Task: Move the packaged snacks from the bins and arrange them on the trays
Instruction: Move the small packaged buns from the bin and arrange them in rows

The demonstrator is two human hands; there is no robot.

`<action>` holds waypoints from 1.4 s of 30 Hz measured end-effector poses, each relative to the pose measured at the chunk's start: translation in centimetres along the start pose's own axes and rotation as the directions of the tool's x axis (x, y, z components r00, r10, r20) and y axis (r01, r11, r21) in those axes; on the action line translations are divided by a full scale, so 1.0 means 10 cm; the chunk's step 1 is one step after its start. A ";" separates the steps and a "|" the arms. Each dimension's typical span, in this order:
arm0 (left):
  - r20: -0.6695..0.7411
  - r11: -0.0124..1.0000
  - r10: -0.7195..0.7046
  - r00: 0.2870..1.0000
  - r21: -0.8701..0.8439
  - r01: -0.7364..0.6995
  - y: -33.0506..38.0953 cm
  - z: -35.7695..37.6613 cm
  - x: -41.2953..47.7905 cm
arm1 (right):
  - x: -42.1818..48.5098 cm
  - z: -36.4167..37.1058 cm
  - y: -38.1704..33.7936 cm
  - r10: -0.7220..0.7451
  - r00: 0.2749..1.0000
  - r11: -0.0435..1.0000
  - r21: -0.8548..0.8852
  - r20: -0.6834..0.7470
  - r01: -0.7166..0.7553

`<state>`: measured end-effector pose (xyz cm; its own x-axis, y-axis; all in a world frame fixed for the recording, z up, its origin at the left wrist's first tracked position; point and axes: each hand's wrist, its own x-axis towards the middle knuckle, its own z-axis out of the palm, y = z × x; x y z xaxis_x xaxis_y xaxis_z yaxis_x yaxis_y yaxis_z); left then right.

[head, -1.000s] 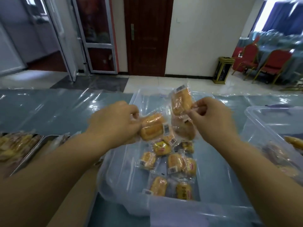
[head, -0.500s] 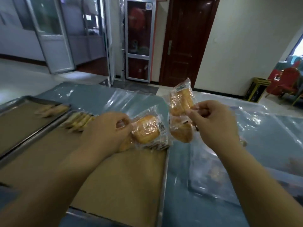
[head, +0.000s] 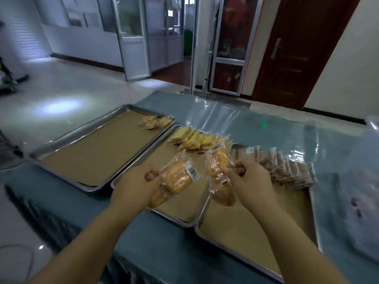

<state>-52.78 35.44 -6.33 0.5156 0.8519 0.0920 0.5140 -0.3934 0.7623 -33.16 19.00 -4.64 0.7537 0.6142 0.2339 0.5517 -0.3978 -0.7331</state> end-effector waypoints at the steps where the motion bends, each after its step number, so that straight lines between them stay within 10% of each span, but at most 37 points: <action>1: -0.012 1.000 -0.017 1.000 -0.013 0.017 -0.12 -0.05 0.07 | 0.05 0.15 -0.02 0.008 1.000 1.000 0.000 0.017 -0.008; 26: 0.049 0.989 -0.150 0.987 0.019 0.149 -1.99 -0.90 3.28 | 2.29 3.13 -1.21 0.168 0.952 0.984 0.008 0.255 -0.176; 42: 0.118 0.980 0.084 0.989 0.171 -0.104 -2.69 -0.85 5.60 | 4.00 4.88 -1.71 0.422 0.894 0.906 -0.031 0.149 -0.423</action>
<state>-43.60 96.62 -16.18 0.6343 0.7689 0.0797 0.5671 -0.5330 0.6279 -29.84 83.63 -13.90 0.8535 0.4829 -0.1957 0.1922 -0.6410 -0.7431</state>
